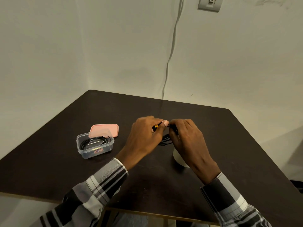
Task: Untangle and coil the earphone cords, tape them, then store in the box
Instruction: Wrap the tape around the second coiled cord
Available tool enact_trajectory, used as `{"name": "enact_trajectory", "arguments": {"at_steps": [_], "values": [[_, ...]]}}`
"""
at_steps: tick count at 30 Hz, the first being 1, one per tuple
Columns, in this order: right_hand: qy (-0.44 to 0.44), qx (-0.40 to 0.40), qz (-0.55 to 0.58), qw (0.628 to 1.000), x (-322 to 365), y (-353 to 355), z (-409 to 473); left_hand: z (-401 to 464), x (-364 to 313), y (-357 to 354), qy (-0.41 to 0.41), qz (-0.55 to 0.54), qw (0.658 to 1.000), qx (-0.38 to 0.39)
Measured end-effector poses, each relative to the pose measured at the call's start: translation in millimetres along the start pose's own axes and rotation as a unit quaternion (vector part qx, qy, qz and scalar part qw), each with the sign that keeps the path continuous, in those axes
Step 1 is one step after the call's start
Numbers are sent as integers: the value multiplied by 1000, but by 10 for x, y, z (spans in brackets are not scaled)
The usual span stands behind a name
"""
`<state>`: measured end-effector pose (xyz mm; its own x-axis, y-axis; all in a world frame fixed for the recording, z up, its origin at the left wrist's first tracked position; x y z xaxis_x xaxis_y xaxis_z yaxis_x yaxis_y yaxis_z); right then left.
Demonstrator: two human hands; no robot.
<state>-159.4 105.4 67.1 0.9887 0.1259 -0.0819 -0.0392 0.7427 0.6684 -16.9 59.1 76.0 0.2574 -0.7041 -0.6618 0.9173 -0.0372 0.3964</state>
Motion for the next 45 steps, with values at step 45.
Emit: {"name": "enact_trajectory", "arguments": {"at_steps": [45], "values": [[-282,201,507,789,-236,-78,21,15,283,-8,284,-373,883,22]]}}
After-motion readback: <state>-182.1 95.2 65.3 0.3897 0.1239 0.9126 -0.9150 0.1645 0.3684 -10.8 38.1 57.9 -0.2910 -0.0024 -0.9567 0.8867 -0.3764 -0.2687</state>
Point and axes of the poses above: each hand's wrist, its own z-axis towards the middle knuckle, its own y-axis out of the back of the hand, x = y × z, the point moved 4 cm from there along z, towards the middle knuckle, and after that the axes turned 13 degrees about -z, right-handed, at the moved point
